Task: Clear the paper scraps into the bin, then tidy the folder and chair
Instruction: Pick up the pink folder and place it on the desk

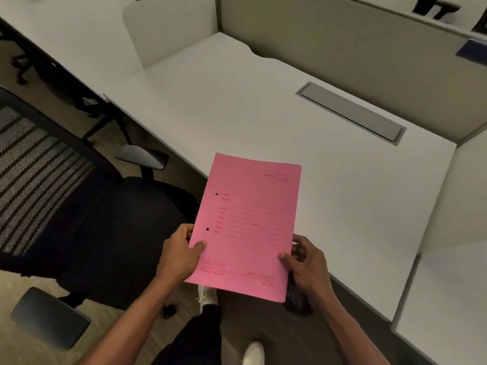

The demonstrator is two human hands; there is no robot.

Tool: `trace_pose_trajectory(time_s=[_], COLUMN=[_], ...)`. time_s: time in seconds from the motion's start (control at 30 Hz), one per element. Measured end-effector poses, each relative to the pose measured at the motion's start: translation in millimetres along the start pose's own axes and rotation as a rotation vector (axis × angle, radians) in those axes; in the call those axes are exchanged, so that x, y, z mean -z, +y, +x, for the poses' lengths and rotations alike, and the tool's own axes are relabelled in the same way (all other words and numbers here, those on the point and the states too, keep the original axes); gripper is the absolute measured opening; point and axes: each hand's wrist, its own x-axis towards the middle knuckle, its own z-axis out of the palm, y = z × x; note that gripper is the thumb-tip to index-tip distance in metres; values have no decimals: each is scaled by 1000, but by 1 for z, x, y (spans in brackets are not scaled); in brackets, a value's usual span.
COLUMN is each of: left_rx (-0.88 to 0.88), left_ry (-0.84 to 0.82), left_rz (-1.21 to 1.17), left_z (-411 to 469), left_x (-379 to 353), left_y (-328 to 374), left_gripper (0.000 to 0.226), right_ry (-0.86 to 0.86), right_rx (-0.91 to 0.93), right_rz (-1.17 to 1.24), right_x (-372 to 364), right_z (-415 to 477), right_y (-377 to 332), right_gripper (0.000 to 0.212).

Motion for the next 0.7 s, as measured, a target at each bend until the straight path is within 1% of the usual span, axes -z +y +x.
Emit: trace_pose_trajectory(time_s=[0.17,0.4,0.57,0.7], left_rx=[-43,-126,-174,-190], left_ry=[-40,-91,-93,-94], left_rz=[-2,46,99,119], left_z=[65,155,210,245], left_x=[24,75,102,106], left_y=[12,43,68,84], left_gripper=[41,44,46,47], right_ry=[76,143,188,197], right_rx=[6,42,34,17], right_rz=[-36,-105,-37,13], right_x=[-25,-57,-74,-79], right_z=[43,112,151,180], right_y=[-31,-96,-132,-148], right_gripper=[37,38,40,39])
